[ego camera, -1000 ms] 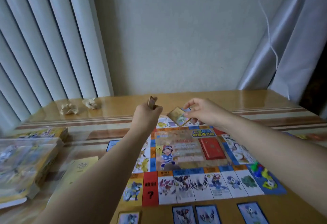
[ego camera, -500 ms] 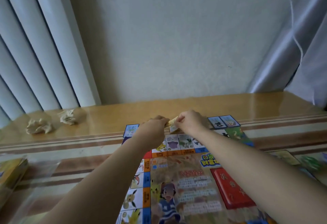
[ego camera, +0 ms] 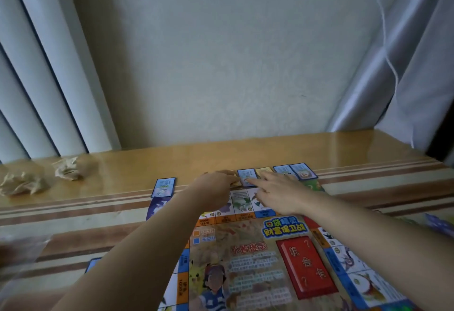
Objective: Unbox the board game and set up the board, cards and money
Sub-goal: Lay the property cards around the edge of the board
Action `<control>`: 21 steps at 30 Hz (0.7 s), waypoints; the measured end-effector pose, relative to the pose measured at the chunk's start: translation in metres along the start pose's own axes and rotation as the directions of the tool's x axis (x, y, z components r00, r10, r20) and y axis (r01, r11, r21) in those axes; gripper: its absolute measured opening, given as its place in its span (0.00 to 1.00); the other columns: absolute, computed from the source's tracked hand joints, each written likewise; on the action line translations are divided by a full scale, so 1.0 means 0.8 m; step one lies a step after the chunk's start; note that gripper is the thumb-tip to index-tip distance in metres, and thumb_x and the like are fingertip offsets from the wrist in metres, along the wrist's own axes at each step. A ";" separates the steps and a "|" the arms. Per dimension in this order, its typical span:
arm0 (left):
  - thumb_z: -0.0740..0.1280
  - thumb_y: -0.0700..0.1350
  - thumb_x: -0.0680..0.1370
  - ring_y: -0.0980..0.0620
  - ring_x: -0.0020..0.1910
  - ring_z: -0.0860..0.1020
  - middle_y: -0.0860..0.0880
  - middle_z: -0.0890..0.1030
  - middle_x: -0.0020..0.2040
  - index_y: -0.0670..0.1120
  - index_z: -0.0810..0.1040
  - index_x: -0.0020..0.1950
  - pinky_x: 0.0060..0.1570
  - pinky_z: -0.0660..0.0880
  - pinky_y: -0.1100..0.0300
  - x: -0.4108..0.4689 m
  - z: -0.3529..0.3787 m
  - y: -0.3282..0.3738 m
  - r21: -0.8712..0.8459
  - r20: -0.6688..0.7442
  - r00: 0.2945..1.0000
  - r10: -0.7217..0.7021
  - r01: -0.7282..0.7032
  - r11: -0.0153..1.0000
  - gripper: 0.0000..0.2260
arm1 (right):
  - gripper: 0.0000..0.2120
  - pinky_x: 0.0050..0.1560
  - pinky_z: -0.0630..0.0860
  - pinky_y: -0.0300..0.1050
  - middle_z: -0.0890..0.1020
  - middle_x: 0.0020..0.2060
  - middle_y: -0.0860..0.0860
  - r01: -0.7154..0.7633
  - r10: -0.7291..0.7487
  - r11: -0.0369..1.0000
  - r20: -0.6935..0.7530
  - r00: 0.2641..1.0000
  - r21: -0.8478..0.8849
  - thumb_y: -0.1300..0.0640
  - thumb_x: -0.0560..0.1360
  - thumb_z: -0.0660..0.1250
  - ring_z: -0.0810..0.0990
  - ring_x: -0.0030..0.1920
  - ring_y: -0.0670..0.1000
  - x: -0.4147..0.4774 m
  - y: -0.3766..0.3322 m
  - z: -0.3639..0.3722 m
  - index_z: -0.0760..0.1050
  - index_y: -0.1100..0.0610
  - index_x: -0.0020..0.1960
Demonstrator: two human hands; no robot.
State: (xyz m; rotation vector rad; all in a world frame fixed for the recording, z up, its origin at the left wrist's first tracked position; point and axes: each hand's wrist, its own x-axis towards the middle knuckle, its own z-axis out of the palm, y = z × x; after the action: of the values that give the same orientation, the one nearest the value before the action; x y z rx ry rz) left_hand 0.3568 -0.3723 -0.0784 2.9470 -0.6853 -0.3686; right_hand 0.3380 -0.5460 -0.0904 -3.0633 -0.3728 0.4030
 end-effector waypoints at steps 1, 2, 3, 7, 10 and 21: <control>0.64 0.37 0.77 0.47 0.66 0.70 0.52 0.64 0.74 0.51 0.64 0.74 0.64 0.70 0.50 0.002 0.001 0.003 0.009 0.012 1.000 0.010 -0.010 1.000 0.27 | 0.24 0.74 0.49 0.60 0.48 0.78 0.51 -0.004 0.004 1.000 0.008 1.000 -0.004 0.49 0.82 0.44 0.49 0.77 0.54 0.000 0.001 0.001 0.48 0.46 0.78; 0.65 0.36 0.76 0.47 0.64 0.72 0.51 0.67 0.72 0.52 0.65 0.74 0.61 0.72 0.51 0.004 0.002 0.004 0.018 0.020 1.000 0.013 -0.013 1.000 0.28 | 0.24 0.74 0.48 0.60 0.48 0.78 0.51 -0.007 0.007 1.000 0.013 1.000 -0.004 0.49 0.82 0.43 0.49 0.77 0.54 0.000 0.001 0.001 0.47 0.45 0.78; 0.66 0.36 0.75 0.46 0.63 0.73 0.50 0.70 0.70 0.53 0.66 0.73 0.59 0.74 0.51 0.005 0.003 0.004 0.020 0.022 1.000 0.009 -0.009 1.000 0.28 | 0.24 0.74 0.48 0.60 0.48 0.78 0.50 -0.006 0.006 1.000 0.015 1.000 -0.004 0.49 0.82 0.43 0.49 0.77 0.53 0.000 0.002 0.001 0.46 0.45 0.78; 0.65 0.37 0.76 0.47 0.60 0.75 0.49 0.74 0.67 0.54 0.68 0.72 0.55 0.77 0.51 0.006 0.004 -0.001 0.004 0.003 1.000 0.000 0.000 1.000 0.25 | 0.24 0.74 0.45 0.61 0.47 0.78 0.49 0.001 0.000 1.000 0.027 1.000 -0.012 0.47 0.82 0.44 0.47 0.77 0.52 -0.003 0.006 -0.001 0.45 0.43 0.77; 0.59 0.38 0.79 0.48 0.59 0.76 0.50 0.75 0.67 0.54 0.69 0.71 0.54 0.77 0.52 0.004 0.005 -0.002 -0.037 -0.028 0.999 0.014 -0.016 0.999 0.22 | 0.24 0.74 0.43 0.61 0.46 0.78 0.49 -0.005 0.005 1.000 0.030 1.000 -0.023 0.46 0.82 0.44 0.46 0.77 0.52 -0.007 0.007 -0.001 0.45 0.43 0.77; 0.60 0.39 0.79 0.49 0.59 0.76 0.50 0.74 0.67 0.54 0.69 0.71 0.49 0.77 0.56 0.004 0.007 -0.009 -0.065 -0.057 0.998 0.033 -0.037 0.997 0.21 | 0.24 0.73 0.42 0.62 0.45 0.78 0.50 -0.030 0.030 0.999 0.016 0.999 -0.015 0.45 0.82 0.43 0.46 0.77 0.54 -0.006 0.003 0.003 0.44 0.43 0.78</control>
State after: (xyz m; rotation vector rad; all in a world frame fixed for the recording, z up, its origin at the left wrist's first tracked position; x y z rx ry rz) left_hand 0.3609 -0.3676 -0.0858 2.8674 -0.7025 -0.2982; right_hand 0.3335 -0.5498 -0.0917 -3.0855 -0.3329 0.4287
